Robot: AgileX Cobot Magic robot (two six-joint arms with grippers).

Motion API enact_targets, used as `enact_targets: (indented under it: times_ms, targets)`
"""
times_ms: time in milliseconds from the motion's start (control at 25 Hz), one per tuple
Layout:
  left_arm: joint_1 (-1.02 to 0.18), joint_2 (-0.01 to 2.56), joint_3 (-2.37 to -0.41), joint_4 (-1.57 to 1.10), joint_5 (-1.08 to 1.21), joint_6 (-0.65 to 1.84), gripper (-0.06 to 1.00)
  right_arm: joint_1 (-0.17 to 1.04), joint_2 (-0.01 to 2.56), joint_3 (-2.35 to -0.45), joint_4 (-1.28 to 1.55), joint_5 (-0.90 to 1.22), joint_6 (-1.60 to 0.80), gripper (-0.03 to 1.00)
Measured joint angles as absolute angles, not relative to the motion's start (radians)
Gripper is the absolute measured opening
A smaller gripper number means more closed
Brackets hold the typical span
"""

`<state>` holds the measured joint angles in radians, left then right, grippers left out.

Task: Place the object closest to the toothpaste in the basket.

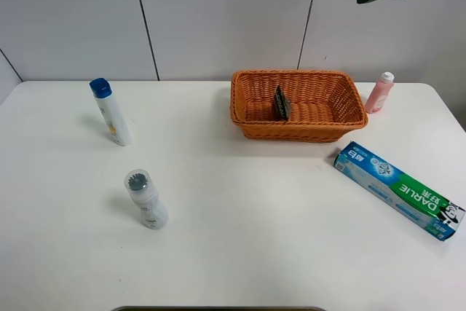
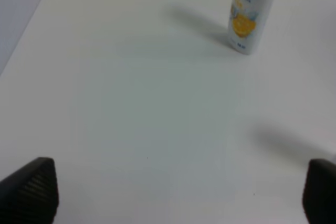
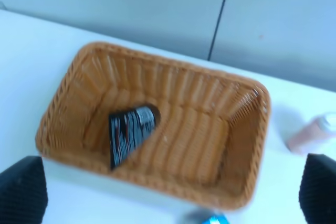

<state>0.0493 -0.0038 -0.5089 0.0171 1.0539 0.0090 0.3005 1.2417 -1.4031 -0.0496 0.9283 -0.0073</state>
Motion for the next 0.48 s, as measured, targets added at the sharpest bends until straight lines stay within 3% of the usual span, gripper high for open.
enact_targets:
  times_ms: [320,480]
  targets:
    - [0.049,-0.004,-0.509,0.017,1.054,0.009,0.94,0.301,1.062,-1.403,-0.053,1.186,-0.014,0.99]
    - [0.049,-0.004,-0.509,0.017,1.054,0.009,0.94,0.301,0.943,-1.403,-0.053,1.214,-0.015,0.99]
